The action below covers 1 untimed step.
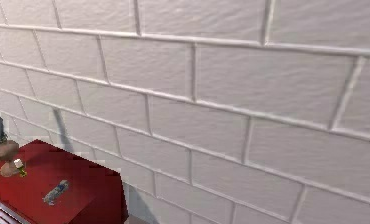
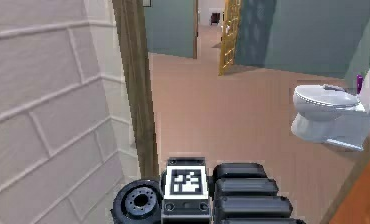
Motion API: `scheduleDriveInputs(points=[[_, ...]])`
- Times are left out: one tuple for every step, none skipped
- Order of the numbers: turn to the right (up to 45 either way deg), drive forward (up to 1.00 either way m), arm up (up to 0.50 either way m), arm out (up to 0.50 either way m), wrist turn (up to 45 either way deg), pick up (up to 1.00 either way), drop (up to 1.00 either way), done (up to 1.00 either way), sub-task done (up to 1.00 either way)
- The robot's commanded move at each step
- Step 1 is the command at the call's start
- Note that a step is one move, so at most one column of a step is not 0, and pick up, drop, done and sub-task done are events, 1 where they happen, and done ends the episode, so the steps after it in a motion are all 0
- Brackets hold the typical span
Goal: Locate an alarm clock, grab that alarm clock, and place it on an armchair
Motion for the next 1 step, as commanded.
scheduleDriveInputs(points=[[-45.0, 0.00, 0.00, 0.00, 0.0, 0.00, 0.00, 0.00, 0.00]])
